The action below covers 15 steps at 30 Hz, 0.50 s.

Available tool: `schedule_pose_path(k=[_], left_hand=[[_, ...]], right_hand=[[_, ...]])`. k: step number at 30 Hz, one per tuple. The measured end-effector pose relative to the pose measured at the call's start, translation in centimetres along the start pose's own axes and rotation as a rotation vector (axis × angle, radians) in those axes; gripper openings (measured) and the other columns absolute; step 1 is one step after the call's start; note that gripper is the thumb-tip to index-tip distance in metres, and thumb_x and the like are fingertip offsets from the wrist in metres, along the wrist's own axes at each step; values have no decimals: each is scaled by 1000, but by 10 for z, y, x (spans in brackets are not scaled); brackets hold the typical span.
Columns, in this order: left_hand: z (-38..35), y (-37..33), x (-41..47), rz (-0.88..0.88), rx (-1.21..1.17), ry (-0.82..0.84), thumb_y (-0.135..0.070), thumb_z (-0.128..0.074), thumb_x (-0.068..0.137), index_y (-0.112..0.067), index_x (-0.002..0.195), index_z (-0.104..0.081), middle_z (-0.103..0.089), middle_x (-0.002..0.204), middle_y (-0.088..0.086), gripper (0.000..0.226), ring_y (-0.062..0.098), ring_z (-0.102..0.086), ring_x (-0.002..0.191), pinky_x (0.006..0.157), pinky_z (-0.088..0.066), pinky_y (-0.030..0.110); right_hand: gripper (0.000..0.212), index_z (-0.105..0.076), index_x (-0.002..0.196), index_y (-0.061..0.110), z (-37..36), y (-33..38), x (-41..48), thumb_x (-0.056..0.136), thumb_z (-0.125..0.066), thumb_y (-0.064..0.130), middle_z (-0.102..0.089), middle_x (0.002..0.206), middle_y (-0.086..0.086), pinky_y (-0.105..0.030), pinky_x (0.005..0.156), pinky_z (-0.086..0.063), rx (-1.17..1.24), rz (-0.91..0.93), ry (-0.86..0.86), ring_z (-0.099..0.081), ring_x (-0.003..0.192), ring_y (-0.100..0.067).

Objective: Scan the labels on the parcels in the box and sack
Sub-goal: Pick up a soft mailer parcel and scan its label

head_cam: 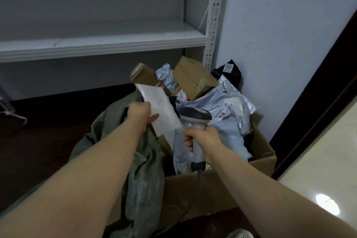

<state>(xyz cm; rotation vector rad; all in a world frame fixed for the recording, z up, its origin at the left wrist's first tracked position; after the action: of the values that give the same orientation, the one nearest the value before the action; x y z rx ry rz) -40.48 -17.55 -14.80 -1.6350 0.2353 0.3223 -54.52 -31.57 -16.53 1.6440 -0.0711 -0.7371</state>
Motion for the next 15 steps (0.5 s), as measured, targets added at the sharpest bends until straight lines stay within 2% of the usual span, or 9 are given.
schedule_pose_path(k=[2, 4, 6, 7, 9, 10, 12, 13, 15], left_hand=[[15, -14, -13, -84, -48, -23, 5, -51, 89, -4, 122, -54, -56, 109, 11, 34, 28, -59, 95, 73, -53, 30], [26, -24, -30, -148, -24, -15, 12, -54, 82, -3, 96, -64, -59, 84, 8, 23, 25, -59, 82, 72, -50, 29], [35, -29, -42, -112, -95, -12, 10, -53, 81, -5, 70, -58, -54, 70, 9, 19, 24, -57, 74, 68, -47, 31], [38, -29, -50, -70, -166, 4, 5, -52, 84, -6, 68, -54, -51, 68, 9, 20, 24, -54, 67, 68, -47, 32], [44, -27, -62, -36, -226, 44, -10, -56, 89, -6, 70, -55, -57, 64, 10, 19, 19, -54, 61, 69, -50, 32], [47, -24, -67, -58, -169, 55, -14, -63, 87, -4, 70, -59, -63, 65, 11, 19, 20, -57, 63, 69, -52, 33], [55, -18, -76, -146, 18, 63, -8, -74, 78, 1, 77, -68, -68, 75, 12, 11, 23, -62, 74, 77, -53, 34], [58, -17, -80, -187, 99, 67, -1, -76, 75, 3, 84, -70, -67, 78, 10, 12, 23, -62, 78, 79, -53, 32], [67, -18, -84, -232, 167, 67, 7, -77, 70, 4, 98, -68, -66, 87, 10, 30, 22, -61, 85, 82, -53, 30]], right_hand=[[12, -62, 80, 0, -2, 5, -11, 85, -68, 8, -60, 61, -12, -25, 45, -45, 45, 21, -8, -51, 47, -17], [16, -62, 79, 2, -5, 11, -23, 85, -70, 14, -62, 64, -12, -28, 50, -48, 119, 51, -37, -56, 52, -19], [20, -60, 80, 4, -7, 18, -34, 86, -71, 19, -65, 67, -14, -32, 57, -52, 232, 61, -71, -61, 58, -22], [22, -58, 79, 4, -8, 20, -39, 85, -71, 20, -65, 69, -15, -35, 63, -54, 297, 52, -85, -63, 62, -24], [24, -56, 79, 5, -10, 25, -48, 84, -73, 22, -66, 75, -18, -42, 75, -56, 393, 27, -100, -65, 68, -28], [25, -56, 81, 6, -11, 26, -52, 82, -75, 23, -67, 80, -20, -43, 77, -57, 424, 13, -104, -66, 70, -29], [33, -58, 85, 6, -15, 26, -59, 77, -79, 30, -69, 86, -21, -45, 78, -58, 460, -11, -99, -69, 76, -31], [41, -59, 89, 7, -17, 25, -61, 72, -82, 37, -70, 88, -20, -46, 78, -58, 477, -18, -101, -70, 79, -32], [72, -61, 99, 9, -20, 22, -64, 49, -88, 55, -71, 93, -17, -50, 78, -57, 538, -12, -110, -70, 82, -34]])
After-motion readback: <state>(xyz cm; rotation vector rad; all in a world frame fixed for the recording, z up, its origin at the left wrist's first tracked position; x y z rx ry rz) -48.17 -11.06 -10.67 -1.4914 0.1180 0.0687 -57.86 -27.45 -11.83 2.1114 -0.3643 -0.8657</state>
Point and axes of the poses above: each hand's wrist, its own x-axis towards the middle knuckle, its own z-axis out of the back of the hand, y = z × x, the point moved 4 cm from there along x, towards the middle knuckle
